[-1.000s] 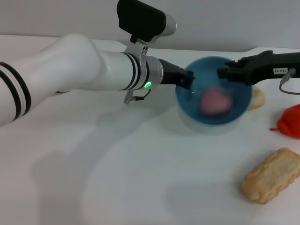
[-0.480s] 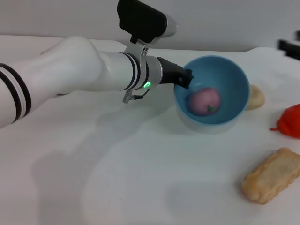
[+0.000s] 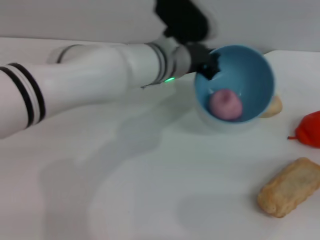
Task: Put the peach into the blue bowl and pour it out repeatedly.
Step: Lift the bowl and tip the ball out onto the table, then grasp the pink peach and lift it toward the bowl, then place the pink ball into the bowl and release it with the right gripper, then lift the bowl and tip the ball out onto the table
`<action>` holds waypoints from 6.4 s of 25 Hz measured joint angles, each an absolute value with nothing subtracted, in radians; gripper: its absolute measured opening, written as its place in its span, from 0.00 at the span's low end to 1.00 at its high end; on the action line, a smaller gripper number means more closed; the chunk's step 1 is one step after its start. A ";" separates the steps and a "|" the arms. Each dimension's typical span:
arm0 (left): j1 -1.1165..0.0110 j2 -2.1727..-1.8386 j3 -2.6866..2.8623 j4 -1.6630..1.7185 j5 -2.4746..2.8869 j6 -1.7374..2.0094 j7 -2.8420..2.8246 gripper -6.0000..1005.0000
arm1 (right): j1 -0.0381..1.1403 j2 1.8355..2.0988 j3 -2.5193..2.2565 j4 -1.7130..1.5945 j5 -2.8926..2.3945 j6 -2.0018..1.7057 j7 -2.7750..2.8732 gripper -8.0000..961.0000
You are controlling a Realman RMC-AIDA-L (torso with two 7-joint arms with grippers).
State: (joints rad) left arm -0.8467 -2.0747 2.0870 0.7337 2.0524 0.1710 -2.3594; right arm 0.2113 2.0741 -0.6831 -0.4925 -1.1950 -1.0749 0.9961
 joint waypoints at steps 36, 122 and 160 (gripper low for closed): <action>-0.752 -2.078 2.276 0.833 1.921 -0.302 -1.821 0.00 | 0.268 2.065 -0.639 -0.290 -1.268 -1.133 1.088 0.57; -0.758 -2.071 1.928 0.628 1.617 0.354 -2.132 0.00 | 0.628 2.068 -0.924 -0.836 -2.071 -1.267 1.884 0.24; -0.842 -2.079 2.315 0.808 2.206 -0.246 -1.945 0.00 | 0.286 2.070 -0.465 -0.362 -1.632 -1.091 1.190 0.61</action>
